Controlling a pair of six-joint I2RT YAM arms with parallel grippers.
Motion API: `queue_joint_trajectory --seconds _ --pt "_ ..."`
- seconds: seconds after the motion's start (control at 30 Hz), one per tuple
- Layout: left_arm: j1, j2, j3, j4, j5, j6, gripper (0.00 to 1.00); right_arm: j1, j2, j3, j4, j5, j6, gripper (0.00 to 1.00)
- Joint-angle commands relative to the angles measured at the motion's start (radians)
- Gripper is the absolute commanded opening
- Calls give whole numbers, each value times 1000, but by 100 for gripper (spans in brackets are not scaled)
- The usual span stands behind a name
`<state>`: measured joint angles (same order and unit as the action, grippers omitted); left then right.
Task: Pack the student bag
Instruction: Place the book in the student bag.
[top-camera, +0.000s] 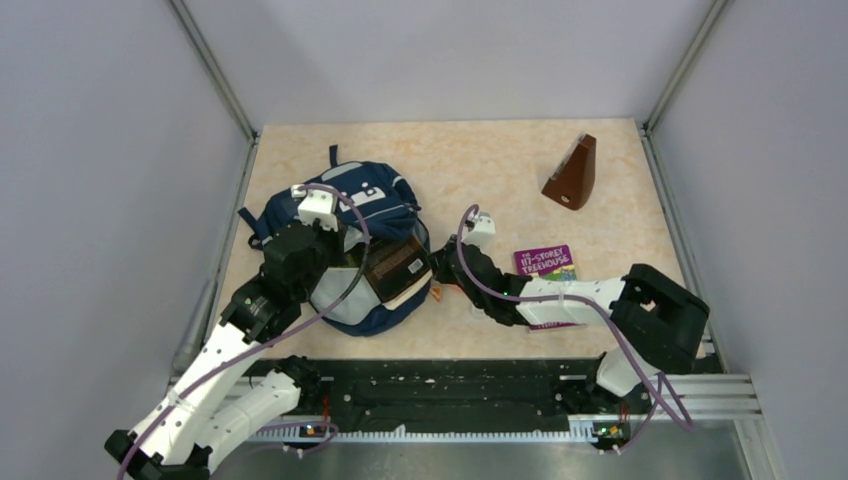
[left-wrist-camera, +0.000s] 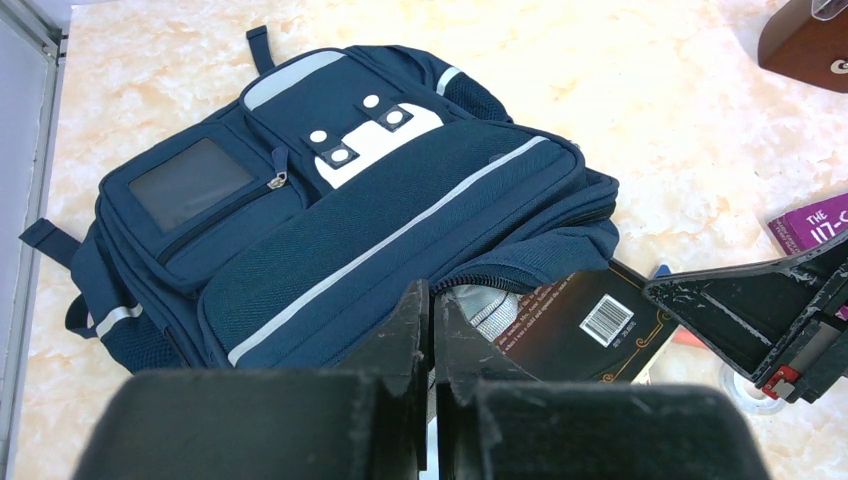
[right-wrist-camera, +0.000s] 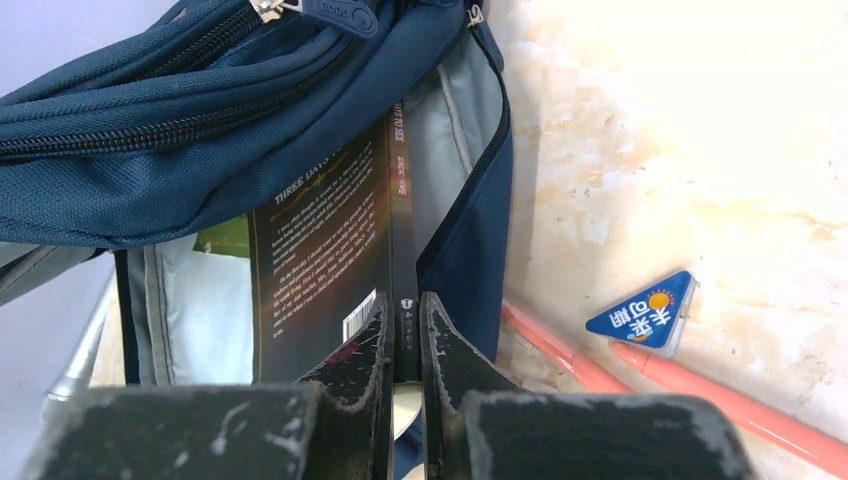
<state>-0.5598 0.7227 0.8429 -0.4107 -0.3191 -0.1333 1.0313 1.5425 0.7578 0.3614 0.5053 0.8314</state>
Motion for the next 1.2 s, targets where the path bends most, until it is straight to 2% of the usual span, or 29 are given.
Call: queue_joint_trajectory --seconds 0.0,0.27,0.7,1.0,1.17 --pt "-4 -7 12 114 -3 -13 0 -1 -18 -28 137 29 47 0" --pt "-3 -7 12 114 -3 -13 0 8 102 42 241 -14 95 0" --pt "-4 -9 13 116 23 -22 0 75 371 267 255 176 127 0" --pt "-3 -22 15 115 19 -22 0 82 563 439 306 296 36 0" --pt "-4 -27 13 114 23 -22 0 83 588 463 356 305 -46 0"
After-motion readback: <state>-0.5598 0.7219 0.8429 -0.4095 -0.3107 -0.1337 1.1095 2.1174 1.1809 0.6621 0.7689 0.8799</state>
